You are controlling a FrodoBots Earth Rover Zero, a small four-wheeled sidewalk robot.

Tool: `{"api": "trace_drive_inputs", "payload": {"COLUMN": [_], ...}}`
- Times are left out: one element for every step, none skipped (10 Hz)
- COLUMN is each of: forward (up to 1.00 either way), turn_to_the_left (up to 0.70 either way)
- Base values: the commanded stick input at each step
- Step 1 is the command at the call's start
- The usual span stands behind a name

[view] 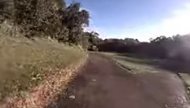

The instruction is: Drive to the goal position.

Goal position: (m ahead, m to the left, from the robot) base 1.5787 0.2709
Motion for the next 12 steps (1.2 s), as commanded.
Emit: {"api": "trace_drive_inputs", "payload": {"forward": [0.00, 0.00, 0.00, 0.00, 0.00, 0.00, 0.00, 0.00, 0.00, 0.85, 0.85, 0.85], "turn_to_the_left": [0.00, 0.00, 0.00, 0.00, 0.00, 0.00, 0.00, 0.00, 0.00, -0.08, -0.15, -0.34]}}
